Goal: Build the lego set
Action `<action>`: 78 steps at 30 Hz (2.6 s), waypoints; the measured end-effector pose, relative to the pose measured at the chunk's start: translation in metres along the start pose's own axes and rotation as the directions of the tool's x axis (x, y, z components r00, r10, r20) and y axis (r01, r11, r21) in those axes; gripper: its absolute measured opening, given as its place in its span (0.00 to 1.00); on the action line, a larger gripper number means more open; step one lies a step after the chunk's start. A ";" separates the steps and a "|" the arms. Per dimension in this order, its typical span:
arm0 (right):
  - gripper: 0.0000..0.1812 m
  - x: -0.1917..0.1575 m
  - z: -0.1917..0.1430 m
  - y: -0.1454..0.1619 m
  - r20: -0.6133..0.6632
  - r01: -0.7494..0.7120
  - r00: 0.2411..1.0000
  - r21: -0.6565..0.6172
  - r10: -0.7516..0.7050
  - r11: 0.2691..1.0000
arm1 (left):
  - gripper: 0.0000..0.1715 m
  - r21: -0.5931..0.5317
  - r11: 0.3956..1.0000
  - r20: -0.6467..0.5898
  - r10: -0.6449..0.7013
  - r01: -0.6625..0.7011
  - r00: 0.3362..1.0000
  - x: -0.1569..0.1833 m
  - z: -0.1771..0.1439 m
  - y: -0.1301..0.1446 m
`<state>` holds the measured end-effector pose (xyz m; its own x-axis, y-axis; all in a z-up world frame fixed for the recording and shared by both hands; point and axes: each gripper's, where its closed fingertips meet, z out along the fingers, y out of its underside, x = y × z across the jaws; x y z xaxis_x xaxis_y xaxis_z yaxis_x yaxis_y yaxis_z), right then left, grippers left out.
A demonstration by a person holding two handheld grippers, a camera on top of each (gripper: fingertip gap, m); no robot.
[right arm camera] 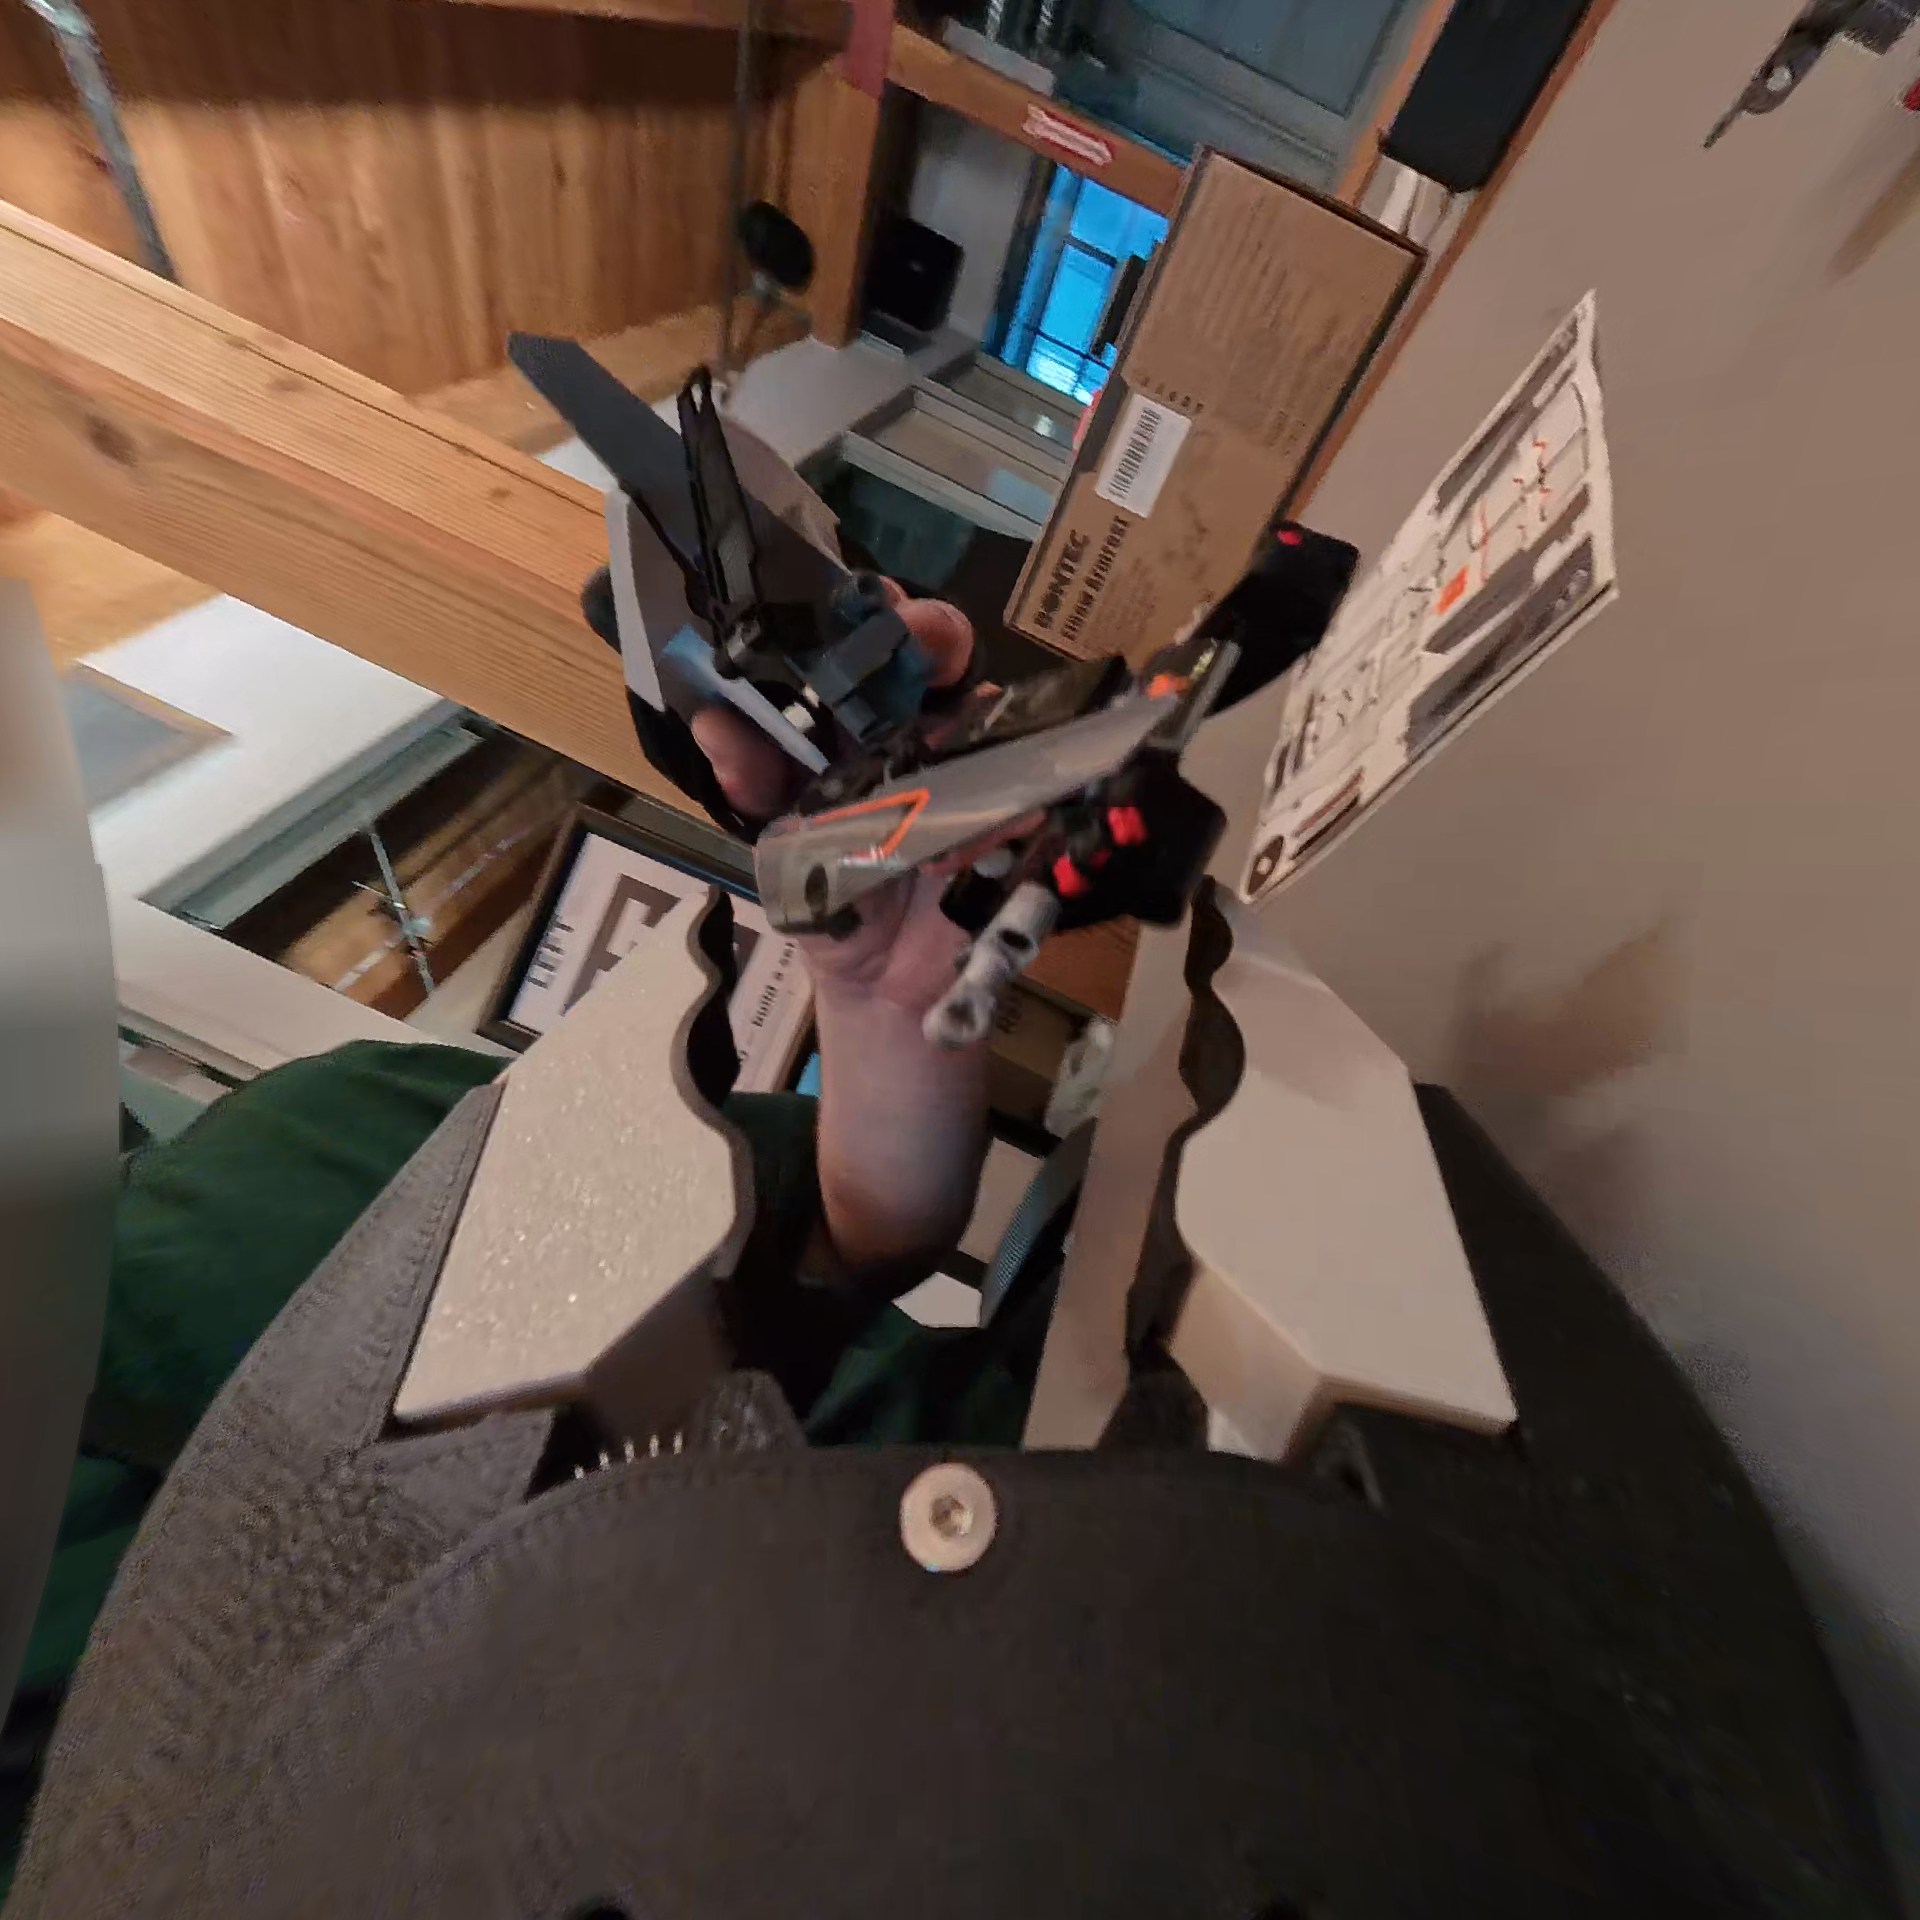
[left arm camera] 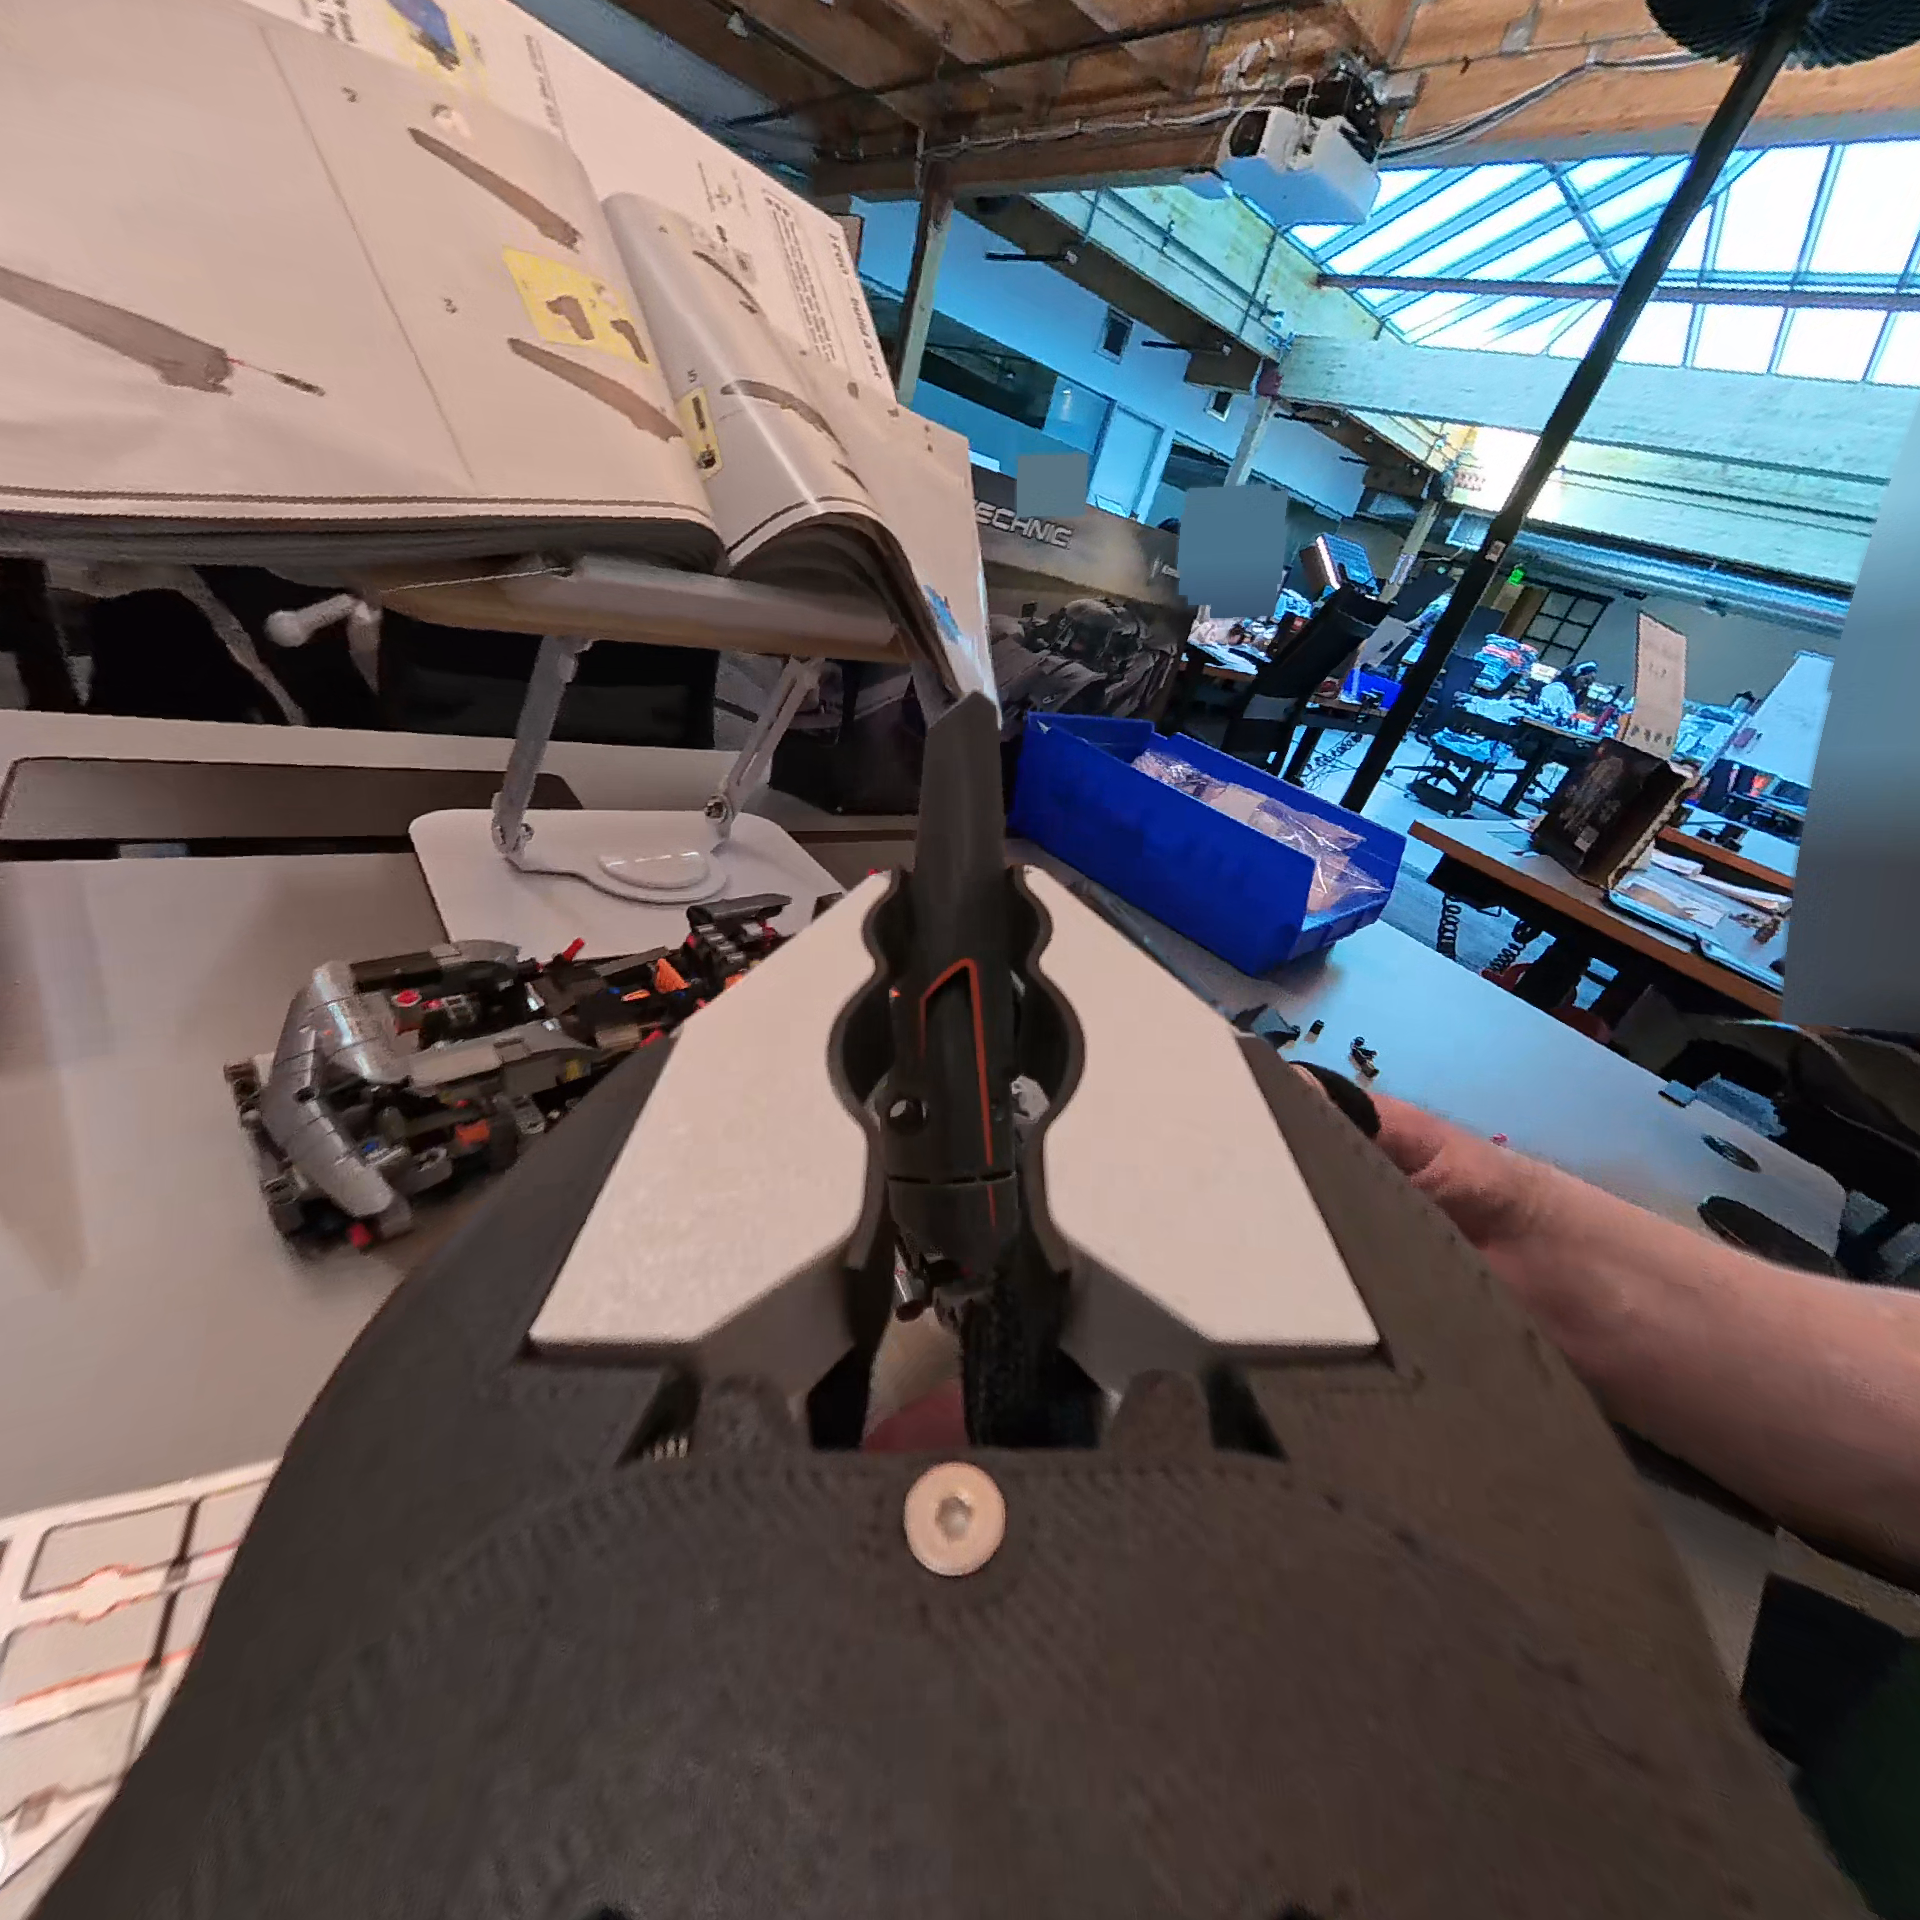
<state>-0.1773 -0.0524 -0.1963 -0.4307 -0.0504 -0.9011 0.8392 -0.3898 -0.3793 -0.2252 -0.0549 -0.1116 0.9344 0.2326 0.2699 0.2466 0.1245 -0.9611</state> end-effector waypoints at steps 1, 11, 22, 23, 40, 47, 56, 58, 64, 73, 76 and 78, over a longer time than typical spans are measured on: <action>0.46 -0.004 0.000 -0.003 0.027 -0.005 1.000 0.023 0.004 1.000 | 0.09 -0.002 1.000 -0.014 0.005 -0.005 1.000 0.004 0.004 0.001; 0.24 -0.022 -0.031 -0.038 0.099 0.051 0.992 0.221 -0.075 0.974 | 0.10 0.047 0.998 -0.129 0.040 -0.034 0.991 0.039 0.031 -0.003; 0.20 -0.025 -0.071 -0.064 -0.286 0.379 0.906 0.214 -0.313 0.900 | 0.13 0.017 0.999 -0.153 -0.026 0.029 0.988 0.037 0.029 0.018; 0.20 -0.026 -0.074 -0.066 -0.319 0.413 0.885 0.204 -0.339 0.887 | 0.14 0.008 0.999 -0.158 -0.038 0.040 0.987 0.036 0.028 0.021; 0.18 -0.039 -0.093 -0.080 -0.673 0.770 0.402 -0.118 -0.621 0.627 | 0.18 -0.095 0.973 -0.136 -0.222 0.210 0.966 0.034 0.022 0.046; 0.18 -0.042 -0.094 -0.082 -0.688 0.794 0.333 -0.164 -0.644 0.585 | 0.09 -0.147 0.958 -0.091 -0.262 0.247 0.961 0.025 0.030 0.056; 0.18 -0.040 -0.098 -0.084 -0.701 0.792 0.314 -0.178 -0.641 0.584 | 0.22 -0.093 0.977 0.003 -0.191 0.190 0.982 0.007 0.021 0.048; 0.18 -0.039 -0.098 -0.084 -0.705 0.789 0.307 -0.187 -0.639 0.586 | 0.26 -0.114 0.992 0.025 -0.054 0.057 0.998 0.008 0.018 0.040; 0.18 -0.036 -0.098 -0.083 -0.714 0.786 0.274 -0.221 -0.645 0.578 | 0.26 -0.253 0.911 -0.040 0.328 -0.327 0.944 0.046 0.036 0.036; 0.18 -0.039 -0.093 -0.081 -0.702 0.793 0.276 -0.221 -0.657 0.568 | 0.03 -0.340 0.831 -0.042 0.454 -0.440 0.890 0.048 0.054 0.049; 0.18 -0.039 -0.094 -0.081 -0.704 0.792 0.277 -0.218 -0.654 0.570 | 0.00 -0.348 0.816 -0.067 0.470 -0.462 0.880 0.055 0.055 0.053; 0.18 -0.041 -0.095 -0.082 -0.705 0.794 0.281 -0.210 -0.651 0.570 | 0.01 -0.362 0.790 -0.088 0.500 -0.495 0.862 0.060 0.056 0.059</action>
<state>-0.1970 0.0685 -0.1481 -0.4329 0.8882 -0.1543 0.2060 -0.0692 -0.9761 -0.1687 0.0207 -0.1483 0.9510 0.1776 -0.2532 -0.1751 -0.3656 -0.9141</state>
